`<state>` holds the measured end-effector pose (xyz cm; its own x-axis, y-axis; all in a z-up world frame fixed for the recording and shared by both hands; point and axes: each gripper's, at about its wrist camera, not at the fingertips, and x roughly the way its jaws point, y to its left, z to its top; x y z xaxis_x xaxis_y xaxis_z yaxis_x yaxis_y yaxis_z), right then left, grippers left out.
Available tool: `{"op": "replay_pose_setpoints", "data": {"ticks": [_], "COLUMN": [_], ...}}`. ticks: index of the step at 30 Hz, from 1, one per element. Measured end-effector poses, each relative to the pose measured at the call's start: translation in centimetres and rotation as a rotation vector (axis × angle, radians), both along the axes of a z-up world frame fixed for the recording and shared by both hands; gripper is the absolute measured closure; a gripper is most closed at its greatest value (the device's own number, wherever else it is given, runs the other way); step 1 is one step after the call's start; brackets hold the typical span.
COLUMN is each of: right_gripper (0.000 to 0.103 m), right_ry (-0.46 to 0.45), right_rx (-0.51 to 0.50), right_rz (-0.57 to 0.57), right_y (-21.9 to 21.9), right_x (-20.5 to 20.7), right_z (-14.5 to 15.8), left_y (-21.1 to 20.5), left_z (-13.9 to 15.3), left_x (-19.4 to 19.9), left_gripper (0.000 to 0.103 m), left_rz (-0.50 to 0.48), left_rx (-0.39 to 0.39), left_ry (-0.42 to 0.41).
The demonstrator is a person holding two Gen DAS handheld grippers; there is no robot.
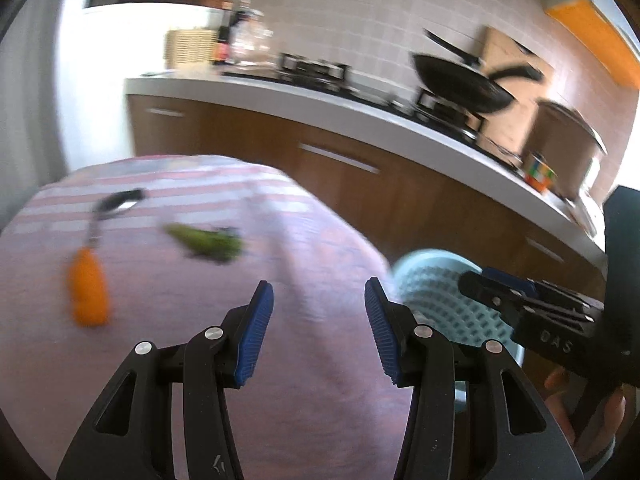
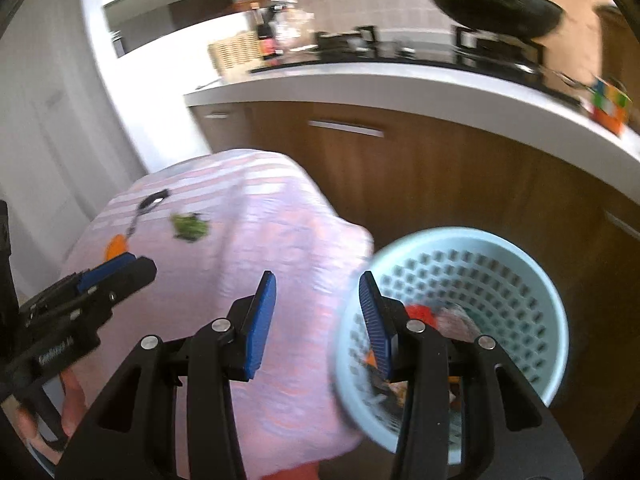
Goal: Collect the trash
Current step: 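Grasp the orange carrot with the left tool while the right tool grasps the vegetable scrap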
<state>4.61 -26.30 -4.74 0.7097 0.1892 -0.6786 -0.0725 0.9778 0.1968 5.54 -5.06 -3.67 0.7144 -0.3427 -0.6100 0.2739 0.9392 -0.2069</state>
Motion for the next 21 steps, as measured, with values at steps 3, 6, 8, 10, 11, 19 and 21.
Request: {"op": "replay_pose_setpoints", "data": {"ticks": [3, 6, 8, 10, 11, 19, 21], "right_gripper": [0.063, 0.065, 0.067, 0.067, 0.067, 0.067, 0.067], "right_ry": [-0.023, -0.032, -0.032, -0.031, -0.032, -0.021, -0.013], "right_rx": [-0.013, -0.026, -0.033, -0.040, -0.040, -0.052, -0.066], "right_rz": [0.050, 0.100, 0.132, 0.162, 0.176, 0.280, 0.292], "right_y": [3.0, 5.5, 7.1, 8.8, 9.5, 14.4, 15.2], "right_x": [0.7, 1.8, 2.6, 3.7, 4.2, 8.7, 9.7], "right_z": [0.5, 0.7, 0.7, 0.6, 0.6, -1.1, -1.8], "left_y": [3.3, 7.2, 9.2, 11.0, 11.9, 14.0, 14.2], "left_z": [0.4, 0.6, 0.4, 0.0, -0.2, -2.9, -3.8], "left_x": [0.4, 0.8, 1.1, 1.7, 2.1, 5.2, 5.8], "left_gripper": [0.057, 0.057, 0.057, 0.057, 0.057, 0.057, 0.057], "left_rz": [0.081, 0.182, 0.229, 0.271, 0.288, 0.335, 0.343], "left_rx": [0.001, 0.009, 0.011, 0.003, -0.005, 0.003, 0.002], "left_ry": [0.001, 0.004, 0.010, 0.023, 0.032, 0.092, 0.111]}}
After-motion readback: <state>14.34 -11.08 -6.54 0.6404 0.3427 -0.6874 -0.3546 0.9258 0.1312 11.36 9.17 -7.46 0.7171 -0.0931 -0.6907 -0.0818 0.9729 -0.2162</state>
